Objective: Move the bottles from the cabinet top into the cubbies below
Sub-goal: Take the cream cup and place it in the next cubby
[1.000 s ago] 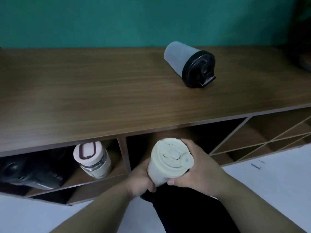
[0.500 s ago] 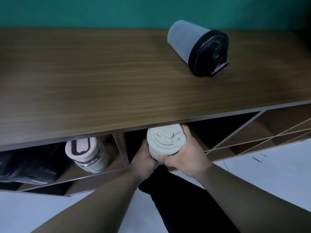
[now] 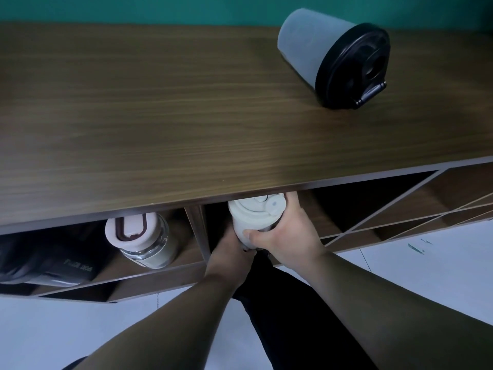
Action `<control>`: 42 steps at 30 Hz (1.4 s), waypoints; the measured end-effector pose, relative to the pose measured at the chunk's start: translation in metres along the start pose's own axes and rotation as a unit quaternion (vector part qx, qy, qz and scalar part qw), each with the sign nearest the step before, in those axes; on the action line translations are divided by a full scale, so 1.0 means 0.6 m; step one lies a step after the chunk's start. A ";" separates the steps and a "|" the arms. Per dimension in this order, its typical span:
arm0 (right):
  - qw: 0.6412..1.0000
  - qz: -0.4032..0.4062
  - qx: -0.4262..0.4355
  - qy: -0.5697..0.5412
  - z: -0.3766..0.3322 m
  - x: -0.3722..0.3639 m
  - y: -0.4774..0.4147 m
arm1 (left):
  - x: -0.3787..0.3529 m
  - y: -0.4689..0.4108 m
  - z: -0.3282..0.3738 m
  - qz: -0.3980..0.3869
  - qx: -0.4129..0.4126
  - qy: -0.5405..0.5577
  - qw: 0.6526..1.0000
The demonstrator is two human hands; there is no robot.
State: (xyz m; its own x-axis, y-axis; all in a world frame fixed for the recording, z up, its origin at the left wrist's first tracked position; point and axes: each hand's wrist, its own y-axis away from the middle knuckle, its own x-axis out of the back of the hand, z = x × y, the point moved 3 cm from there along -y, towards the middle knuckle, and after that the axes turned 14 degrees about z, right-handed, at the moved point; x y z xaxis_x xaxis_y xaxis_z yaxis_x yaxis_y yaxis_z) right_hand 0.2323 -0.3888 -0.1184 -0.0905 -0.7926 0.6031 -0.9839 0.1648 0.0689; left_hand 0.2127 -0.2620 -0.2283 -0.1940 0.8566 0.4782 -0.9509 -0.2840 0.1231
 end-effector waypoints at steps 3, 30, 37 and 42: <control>1.000 0.011 0.001 -0.004 -0.001 0.000 0.000 | 0.002 0.008 -0.001 0.020 0.039 -0.029 0.999; 0.977 0.144 -0.120 -0.101 0.003 -0.045 0.047 | 0.004 0.010 0.003 0.004 0.020 -0.128 0.992; 0.976 0.147 -0.128 -0.094 0.000 -0.043 0.051 | 0.007 0.008 0.005 -0.003 0.015 -0.124 0.992; 0.979 0.137 -0.117 -0.095 -0.001 -0.042 0.050 | 0.011 0.009 0.009 -0.008 0.005 -0.104 0.995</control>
State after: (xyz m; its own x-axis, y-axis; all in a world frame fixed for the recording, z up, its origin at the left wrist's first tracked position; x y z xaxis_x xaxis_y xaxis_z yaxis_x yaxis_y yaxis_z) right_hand 0.2051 -0.3637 -0.1308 -0.3957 -0.7906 0.4673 -0.8582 0.4995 0.1183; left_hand 0.2078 -0.2600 -0.2201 -0.1245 0.7535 0.6456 -0.9505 -0.2773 0.1403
